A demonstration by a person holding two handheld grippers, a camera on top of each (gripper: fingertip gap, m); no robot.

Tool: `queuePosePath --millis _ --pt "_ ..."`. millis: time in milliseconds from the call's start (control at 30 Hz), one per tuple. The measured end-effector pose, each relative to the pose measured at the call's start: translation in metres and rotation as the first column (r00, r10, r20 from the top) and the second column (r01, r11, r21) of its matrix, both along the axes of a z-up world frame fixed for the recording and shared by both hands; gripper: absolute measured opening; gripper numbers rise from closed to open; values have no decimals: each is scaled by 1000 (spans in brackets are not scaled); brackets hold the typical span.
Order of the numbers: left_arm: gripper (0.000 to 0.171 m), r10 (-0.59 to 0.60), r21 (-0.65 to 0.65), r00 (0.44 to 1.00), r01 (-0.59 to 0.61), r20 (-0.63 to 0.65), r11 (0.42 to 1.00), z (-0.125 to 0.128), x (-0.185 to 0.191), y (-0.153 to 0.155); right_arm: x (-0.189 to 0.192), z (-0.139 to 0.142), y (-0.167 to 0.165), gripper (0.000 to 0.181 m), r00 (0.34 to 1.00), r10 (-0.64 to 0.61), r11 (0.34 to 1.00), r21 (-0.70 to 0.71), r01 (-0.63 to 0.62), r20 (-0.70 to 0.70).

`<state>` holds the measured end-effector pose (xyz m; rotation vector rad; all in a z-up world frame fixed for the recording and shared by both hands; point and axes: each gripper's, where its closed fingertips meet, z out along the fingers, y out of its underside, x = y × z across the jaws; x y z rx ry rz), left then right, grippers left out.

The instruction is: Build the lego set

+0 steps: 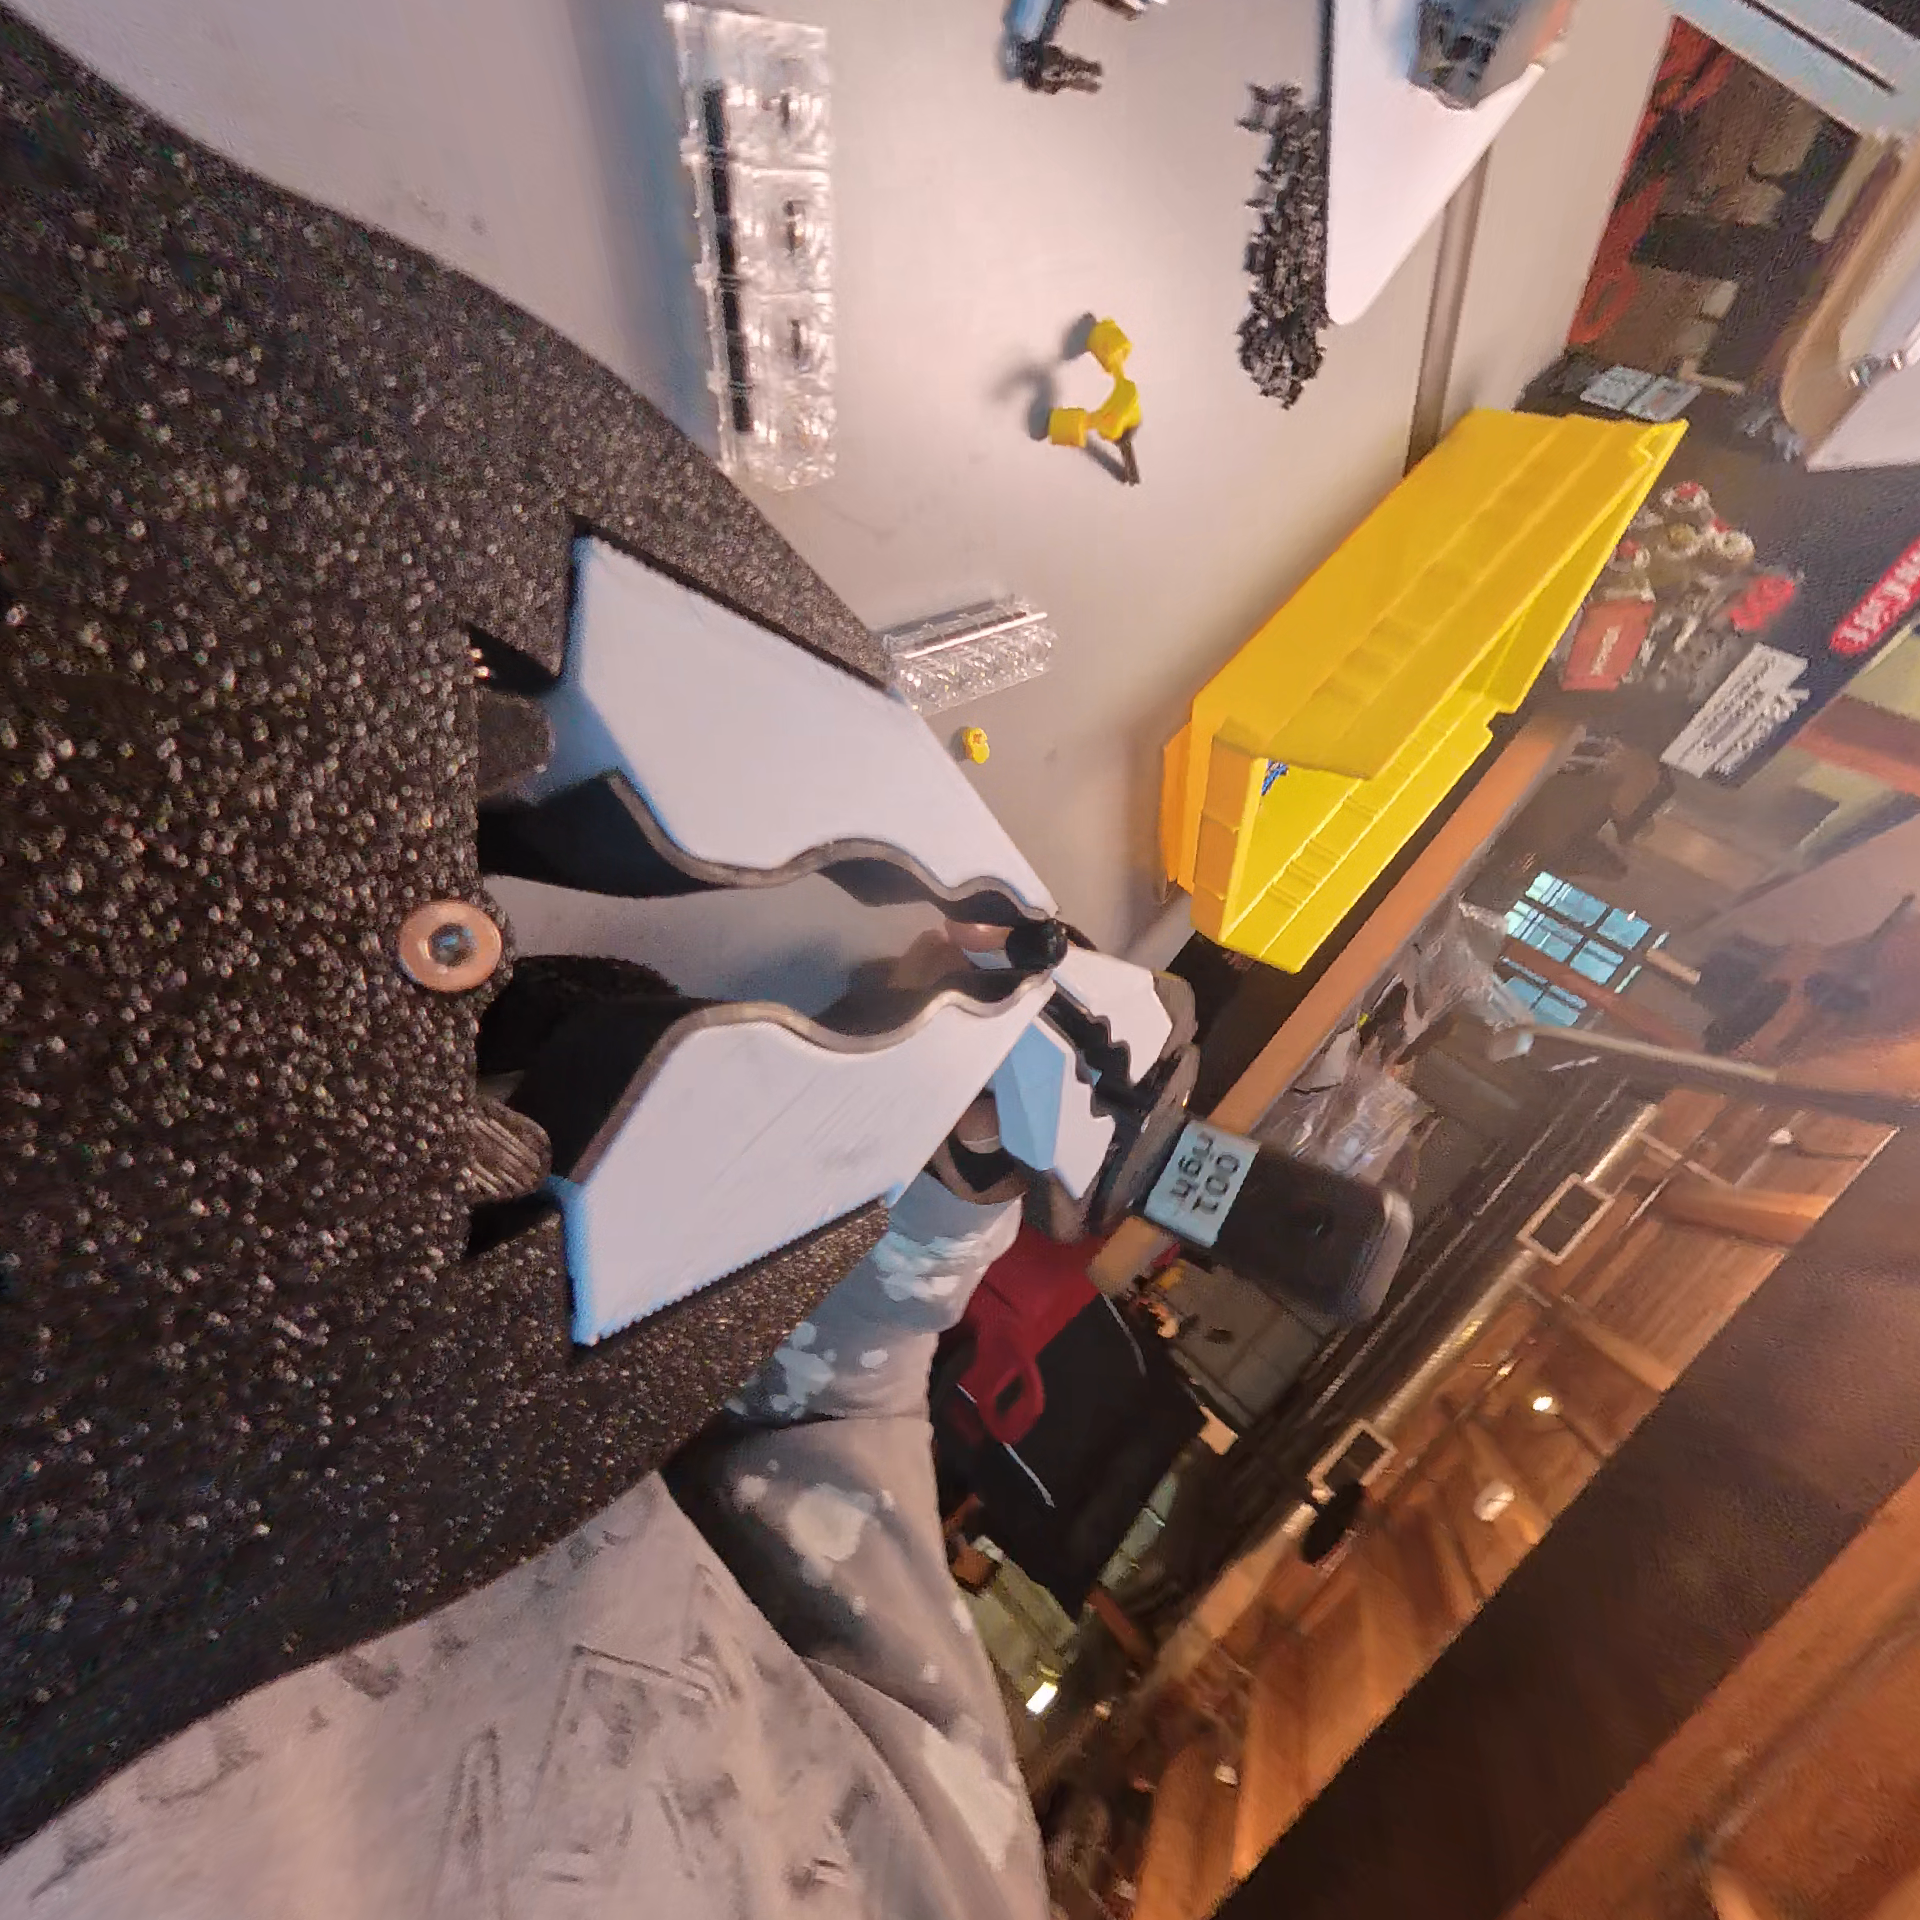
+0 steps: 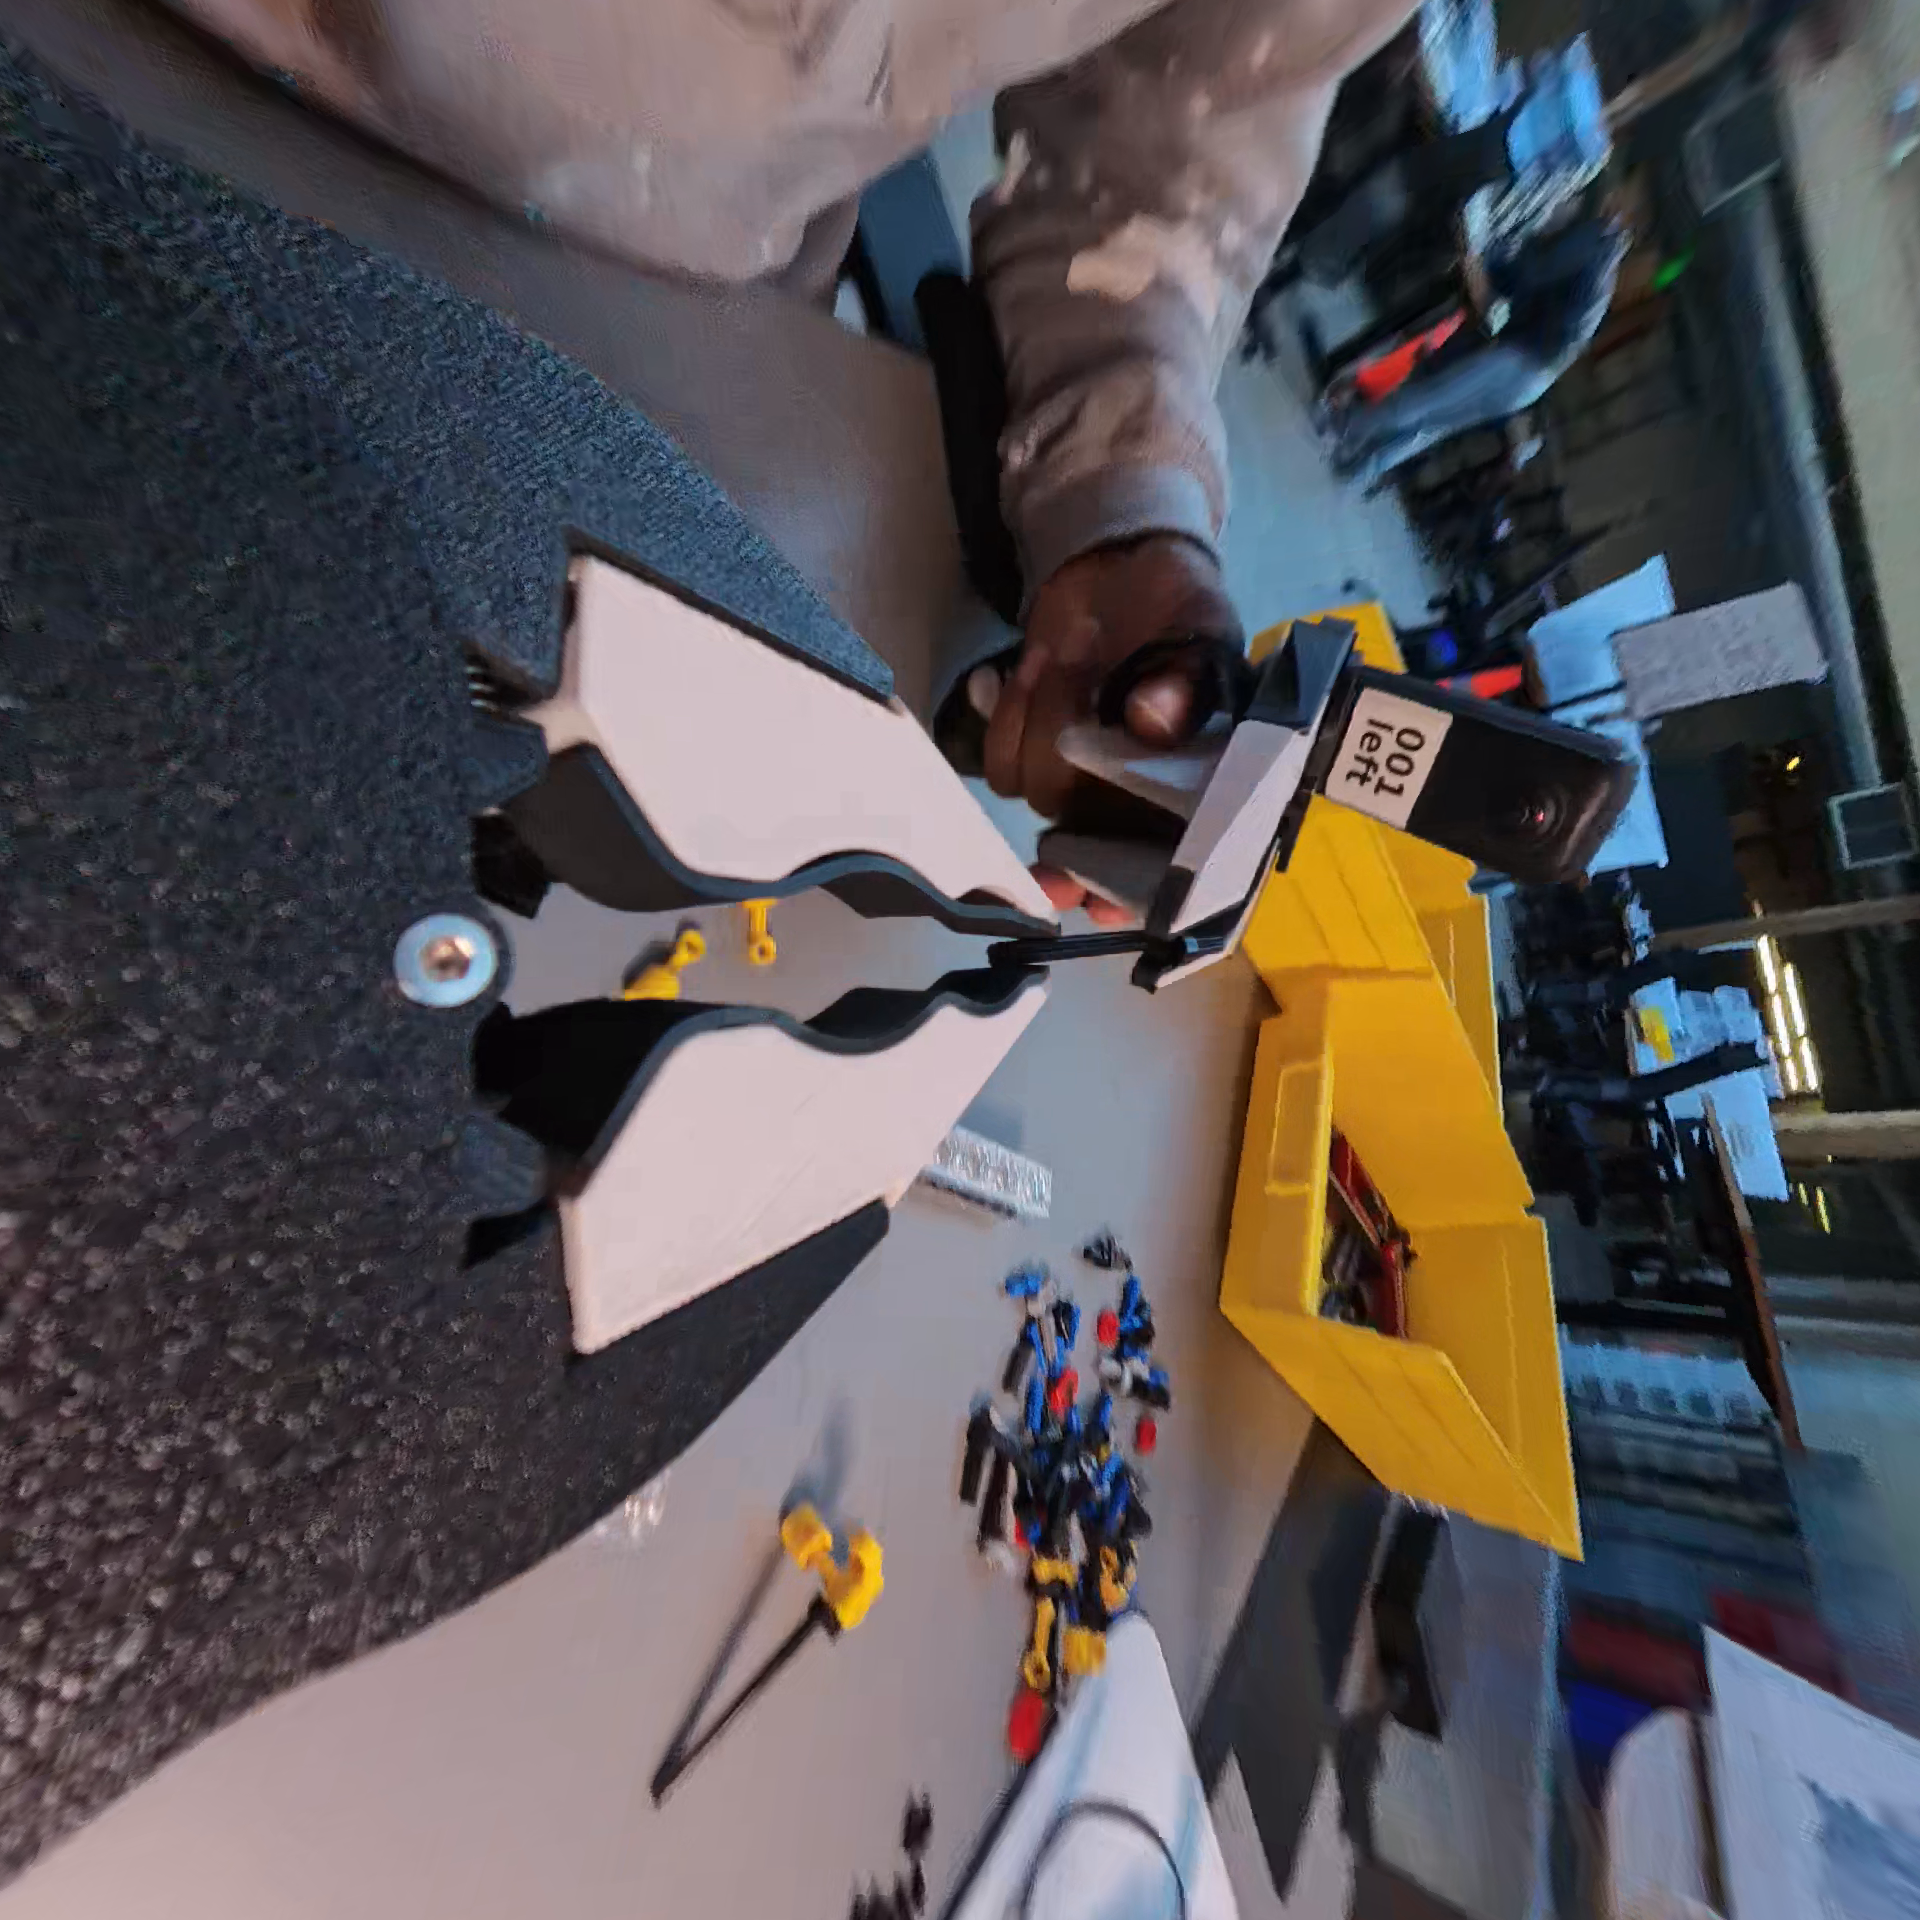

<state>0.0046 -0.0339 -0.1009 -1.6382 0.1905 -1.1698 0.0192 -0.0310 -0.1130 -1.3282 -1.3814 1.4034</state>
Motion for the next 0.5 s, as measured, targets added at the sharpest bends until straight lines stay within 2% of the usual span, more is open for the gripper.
queuePosePath --millis 67,133,233,300,433,467,500 --pt "7 26 -83 994 -17 105 996 -6 -4 6 -2 1 7 6 994 -99 957 271 105 -35" --pt "7 48 -148 979 -18 200 989 -9 -8 10 -4 -4 10 6 984 -168 841 514 170 -51" --pt "7 47 -200 958 11 282 980 -11 -7 10 -6 -5 8 5 975 -208 691 693 206 -82" --pt "7 49 -215 951 19 305 976 -11 -6 10 -6 -1 9 5 971 -216 629 746 219 -103" --pt "7 38 -222 948 35 317 974 -11 -6 9 -5 -1 5 5 977 -189 606 772 193 -96" --pt "7 21 -212 947 50 319 976 -10 -5 7 -4 -1 4 4 980 -178 628 757 183 -89" --pt "7 -8 -189 947 73 322 979 -7 -4 5 -3 1 2 4 983 -161 679 714 172 -84"
